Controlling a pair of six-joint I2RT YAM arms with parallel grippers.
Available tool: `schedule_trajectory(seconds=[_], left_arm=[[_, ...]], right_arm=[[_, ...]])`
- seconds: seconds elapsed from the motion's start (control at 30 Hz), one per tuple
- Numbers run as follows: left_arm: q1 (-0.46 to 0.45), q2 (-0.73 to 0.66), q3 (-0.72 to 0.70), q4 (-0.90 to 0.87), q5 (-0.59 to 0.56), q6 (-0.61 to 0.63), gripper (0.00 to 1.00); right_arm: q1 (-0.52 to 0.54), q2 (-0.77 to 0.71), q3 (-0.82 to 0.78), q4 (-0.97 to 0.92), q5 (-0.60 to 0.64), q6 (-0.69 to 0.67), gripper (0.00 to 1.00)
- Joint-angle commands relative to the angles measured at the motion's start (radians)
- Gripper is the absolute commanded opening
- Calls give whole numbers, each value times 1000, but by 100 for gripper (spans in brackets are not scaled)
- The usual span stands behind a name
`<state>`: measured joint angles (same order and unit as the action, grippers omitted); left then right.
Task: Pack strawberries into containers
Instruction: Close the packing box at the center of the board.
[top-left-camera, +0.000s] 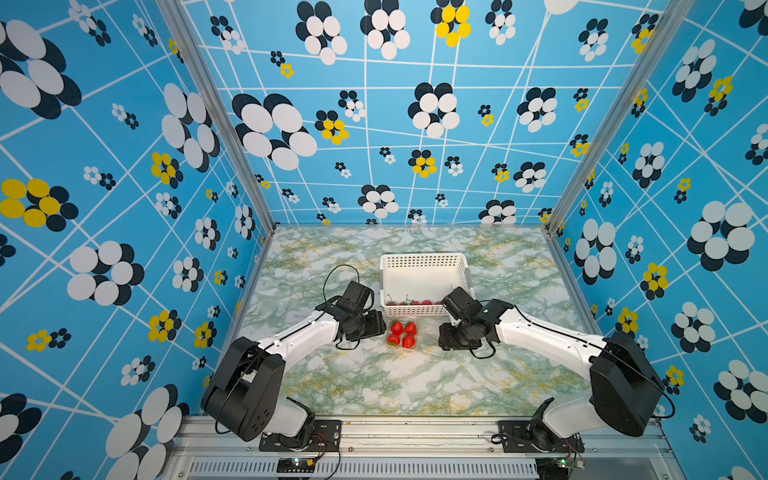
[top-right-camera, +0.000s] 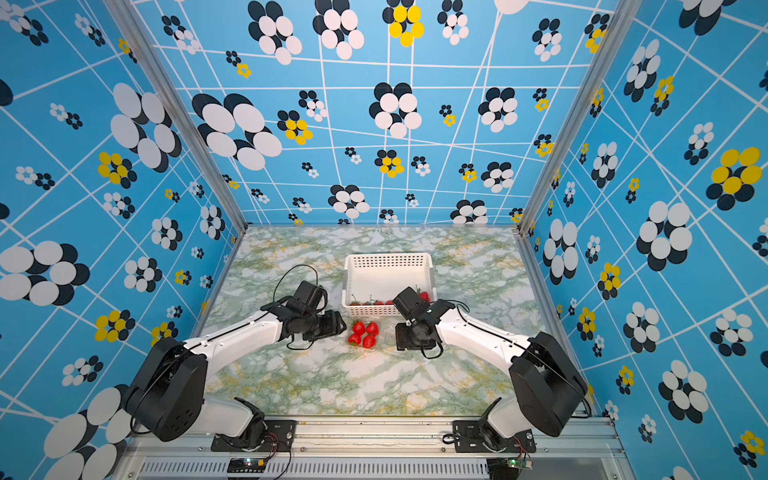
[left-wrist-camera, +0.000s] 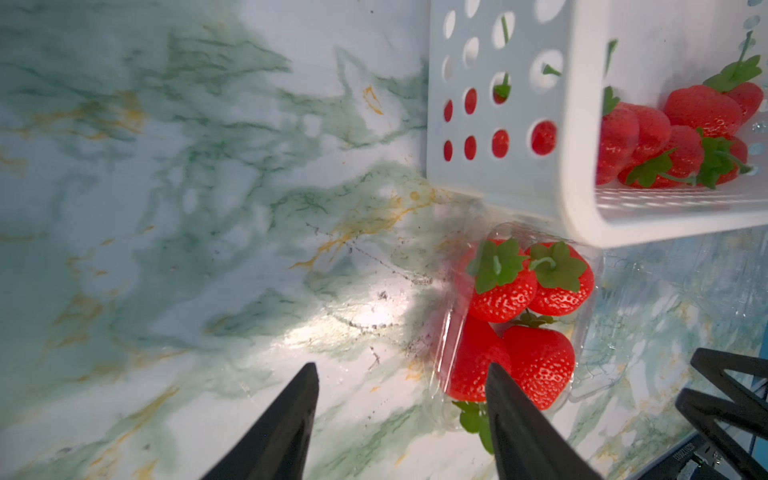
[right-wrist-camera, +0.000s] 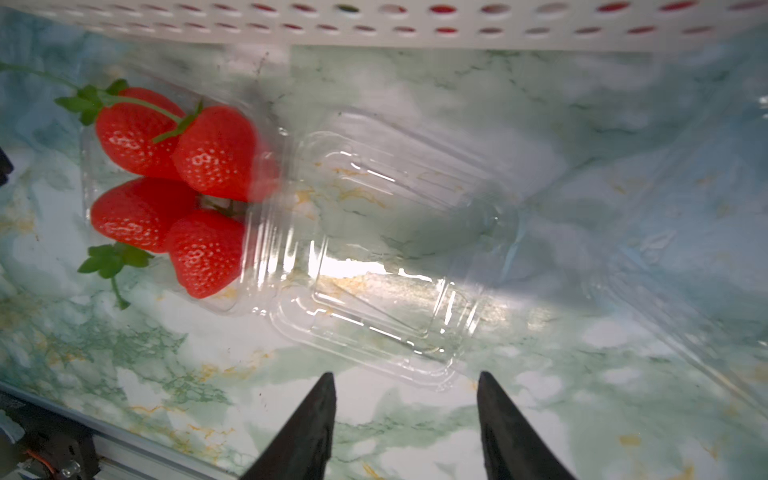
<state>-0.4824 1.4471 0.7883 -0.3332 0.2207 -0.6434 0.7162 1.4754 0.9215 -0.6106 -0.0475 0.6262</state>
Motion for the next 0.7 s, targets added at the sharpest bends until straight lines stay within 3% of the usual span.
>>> schedule_trajectory(seconds=[0.0,0.67], left_arm=[[-11,30,31,22,7,12,65],[-24,78,52,21,3,8,64]], right_arm=[[-43,-32,-43,63,-54,26,57],[-103,47,-80,167,-135,16,57]])
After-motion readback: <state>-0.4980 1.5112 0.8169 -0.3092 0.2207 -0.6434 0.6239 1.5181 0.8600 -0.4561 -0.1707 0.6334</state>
